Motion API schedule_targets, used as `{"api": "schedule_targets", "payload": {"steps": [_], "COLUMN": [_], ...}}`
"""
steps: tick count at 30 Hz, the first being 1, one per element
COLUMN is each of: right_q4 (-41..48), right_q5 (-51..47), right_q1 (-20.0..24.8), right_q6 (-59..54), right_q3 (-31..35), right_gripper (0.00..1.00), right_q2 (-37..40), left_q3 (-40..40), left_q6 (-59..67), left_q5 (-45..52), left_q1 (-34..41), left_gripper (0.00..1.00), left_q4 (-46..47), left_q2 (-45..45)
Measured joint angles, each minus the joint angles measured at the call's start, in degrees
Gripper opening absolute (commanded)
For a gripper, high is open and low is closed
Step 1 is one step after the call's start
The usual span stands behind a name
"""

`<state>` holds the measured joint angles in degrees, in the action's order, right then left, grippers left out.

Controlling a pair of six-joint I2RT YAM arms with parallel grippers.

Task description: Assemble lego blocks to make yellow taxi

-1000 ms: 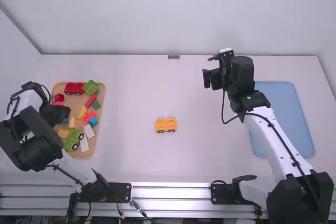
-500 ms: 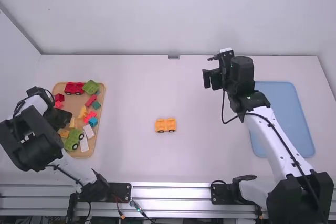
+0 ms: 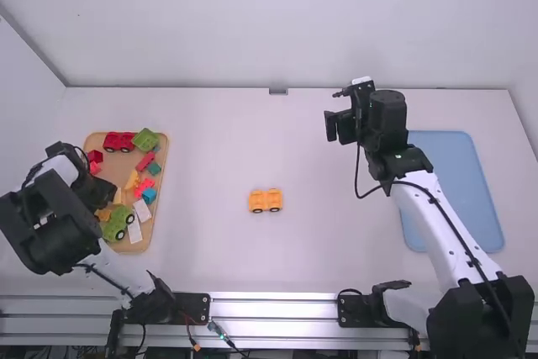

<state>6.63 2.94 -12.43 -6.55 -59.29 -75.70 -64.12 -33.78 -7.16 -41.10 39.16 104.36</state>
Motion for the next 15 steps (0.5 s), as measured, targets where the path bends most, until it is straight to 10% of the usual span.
{"api": "schedule_targets", "payload": {"steps": [15], "right_q4": [-0.04], "right_q5": [0.17], "right_q1": [0.00], "right_q6": [0.20], "right_q3": [0.00], "right_gripper": [0.99], "right_q2": [0.00], "left_q3": [3.08], "left_q6": [-0.96], "left_q5": [-2.14], "left_q1": [0.02], "left_gripper": [0.66], "left_q4": [-2.67], "left_q2": [0.00]}}
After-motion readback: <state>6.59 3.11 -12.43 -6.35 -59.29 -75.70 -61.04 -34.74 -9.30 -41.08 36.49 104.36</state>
